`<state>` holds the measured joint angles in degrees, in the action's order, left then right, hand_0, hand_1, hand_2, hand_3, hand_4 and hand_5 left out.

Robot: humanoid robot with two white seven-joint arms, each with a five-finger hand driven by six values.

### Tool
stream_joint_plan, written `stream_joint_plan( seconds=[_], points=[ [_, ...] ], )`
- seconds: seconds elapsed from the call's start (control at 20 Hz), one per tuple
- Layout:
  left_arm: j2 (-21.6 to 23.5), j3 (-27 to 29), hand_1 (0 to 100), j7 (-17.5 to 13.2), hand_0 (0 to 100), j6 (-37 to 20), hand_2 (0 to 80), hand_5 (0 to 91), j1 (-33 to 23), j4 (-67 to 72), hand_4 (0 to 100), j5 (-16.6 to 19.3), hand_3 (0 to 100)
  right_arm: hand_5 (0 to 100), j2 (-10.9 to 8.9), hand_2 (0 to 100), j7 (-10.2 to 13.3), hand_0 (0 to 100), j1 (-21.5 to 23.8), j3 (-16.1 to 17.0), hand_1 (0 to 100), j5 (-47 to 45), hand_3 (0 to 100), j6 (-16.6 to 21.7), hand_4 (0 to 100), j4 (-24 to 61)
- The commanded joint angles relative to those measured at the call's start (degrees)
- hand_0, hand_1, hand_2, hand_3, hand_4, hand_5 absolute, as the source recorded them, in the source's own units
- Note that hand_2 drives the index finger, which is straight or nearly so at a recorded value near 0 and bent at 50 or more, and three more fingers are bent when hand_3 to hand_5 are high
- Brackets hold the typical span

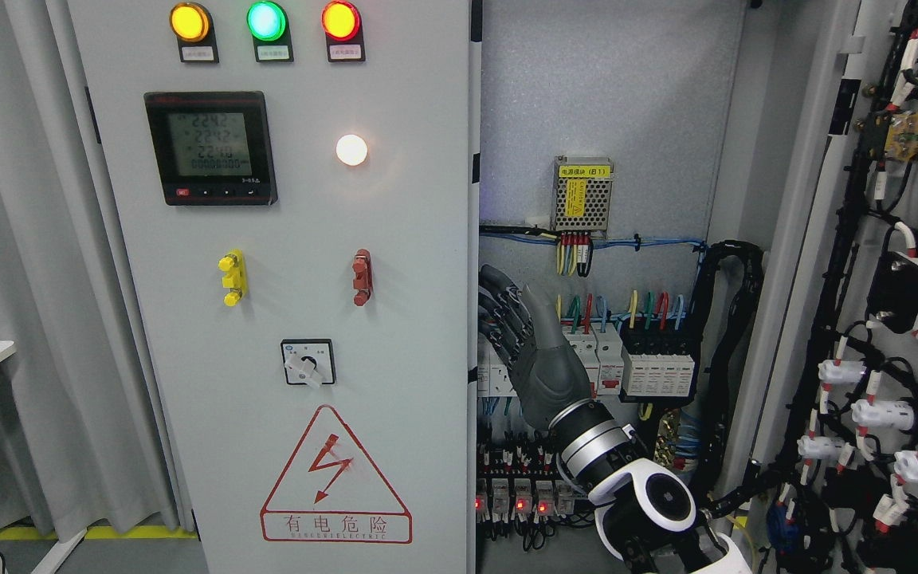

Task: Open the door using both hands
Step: 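Raise the right hand into the cabinet toward the meter door's inner edge, then hook the right hand fingers behind the inner edge of the meter door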

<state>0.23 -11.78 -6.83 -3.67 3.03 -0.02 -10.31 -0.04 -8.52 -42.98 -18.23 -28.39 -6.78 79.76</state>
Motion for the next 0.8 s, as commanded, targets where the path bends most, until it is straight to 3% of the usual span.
stream_joint_plan(
  seconds=[0.0, 0.45, 0.6, 0.75],
  points=[
    [1.53, 0.09, 0, 0.06, 30, -0.03, 2.8, 0.0, 0.05, -0.16, 4, 0.02, 3, 0, 0.04, 0, -1.67, 22, -1.66, -1.02, 0, -1.05, 0, -0.69, 0, -4.52],
    [1.53, 0.09, 0, -0.03, 30, -0.03, 2.8, 0.0, 0.14, -0.24, 4, 0.02, 3, 0, 0.04, 0, -3.87, 22, -2.1, -0.67, 0, -1.23, 0, -0.16, 0, -4.17],
    [1.53, 0.0, 0, -0.03, 30, -0.03, 2.8, 0.0, 0.23, -0.24, 4, 0.02, 3, 0, 0.04, 0, -7.11, 22, -2.1, -0.4, 0, -1.23, 0, 0.1, 0, -4.08],
    [1.53, 0.09, 0, -0.03, 30, -0.03, 2.7, 0.0, 0.23, -0.24, 4, 0.02, 3, 0, 0.04, 0, -7.21, 22, -1.93, 0.74, 0, -1.23, 0, 0.19, 0, -4.08]
  ],
)
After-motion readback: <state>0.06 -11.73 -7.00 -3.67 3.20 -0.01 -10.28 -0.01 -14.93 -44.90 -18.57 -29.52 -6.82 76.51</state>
